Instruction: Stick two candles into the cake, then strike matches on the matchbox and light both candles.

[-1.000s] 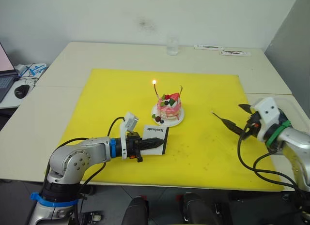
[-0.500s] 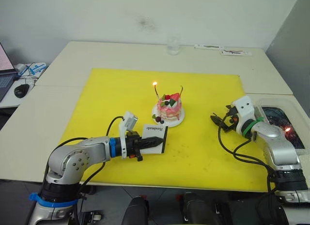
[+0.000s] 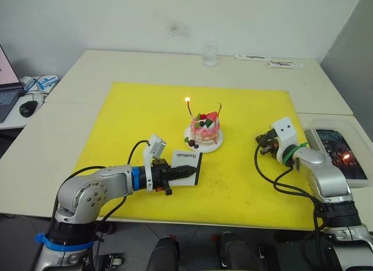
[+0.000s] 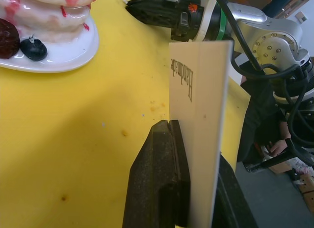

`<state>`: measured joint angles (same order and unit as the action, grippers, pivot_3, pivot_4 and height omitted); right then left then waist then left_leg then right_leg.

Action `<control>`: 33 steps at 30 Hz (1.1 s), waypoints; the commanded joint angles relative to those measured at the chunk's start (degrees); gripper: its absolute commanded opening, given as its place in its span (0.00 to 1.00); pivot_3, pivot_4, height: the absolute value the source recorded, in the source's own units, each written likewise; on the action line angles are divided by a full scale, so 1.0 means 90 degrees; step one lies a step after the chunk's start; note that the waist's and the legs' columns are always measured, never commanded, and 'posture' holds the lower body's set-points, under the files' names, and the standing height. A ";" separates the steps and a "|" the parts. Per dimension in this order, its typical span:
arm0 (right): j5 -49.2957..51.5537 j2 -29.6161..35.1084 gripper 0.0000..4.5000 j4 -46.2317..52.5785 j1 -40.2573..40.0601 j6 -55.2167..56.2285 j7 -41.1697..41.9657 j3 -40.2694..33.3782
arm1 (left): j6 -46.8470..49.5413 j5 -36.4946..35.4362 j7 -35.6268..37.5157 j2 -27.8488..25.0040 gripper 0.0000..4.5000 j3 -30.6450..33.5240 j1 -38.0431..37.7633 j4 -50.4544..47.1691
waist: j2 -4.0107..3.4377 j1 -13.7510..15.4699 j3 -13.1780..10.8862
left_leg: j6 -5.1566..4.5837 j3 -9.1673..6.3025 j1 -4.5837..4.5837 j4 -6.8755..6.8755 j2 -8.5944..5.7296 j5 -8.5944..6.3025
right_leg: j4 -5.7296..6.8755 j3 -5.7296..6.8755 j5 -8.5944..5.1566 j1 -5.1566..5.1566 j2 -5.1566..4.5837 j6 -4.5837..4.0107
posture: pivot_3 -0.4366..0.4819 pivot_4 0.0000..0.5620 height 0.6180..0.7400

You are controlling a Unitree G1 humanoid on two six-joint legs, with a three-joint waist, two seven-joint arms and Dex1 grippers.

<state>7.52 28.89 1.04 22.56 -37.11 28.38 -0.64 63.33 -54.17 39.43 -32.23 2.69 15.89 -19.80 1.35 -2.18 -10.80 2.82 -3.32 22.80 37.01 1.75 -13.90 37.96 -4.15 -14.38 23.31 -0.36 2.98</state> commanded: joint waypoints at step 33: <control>0.0277 -0.0968 0.37 0.2641 -0.2039 0.0155 -0.0959 0.0074 | 0.0015 -0.0144 0.0131 -0.0168 0.00 0.0174 0.0032 -0.0166 | -0.0001 0.0011 0.0000 | 0.0000 -0.0003 0.0007 -0.0014 0.0004 -0.0001 | 0.0001 0.0003 -0.0020 0.0016 0.0003 -0.0031 | 0.48 0.27 1.00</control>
<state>10.21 20.20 24.22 4.72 -38.39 19.27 -0.05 63.57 -54.17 39.71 -33.09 3.34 15.51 -19.98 1.34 -2.09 -10.80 2.82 -3.36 22.86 36.88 1.79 -13.90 37.97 -4.12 -14.57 23.46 -0.33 2.69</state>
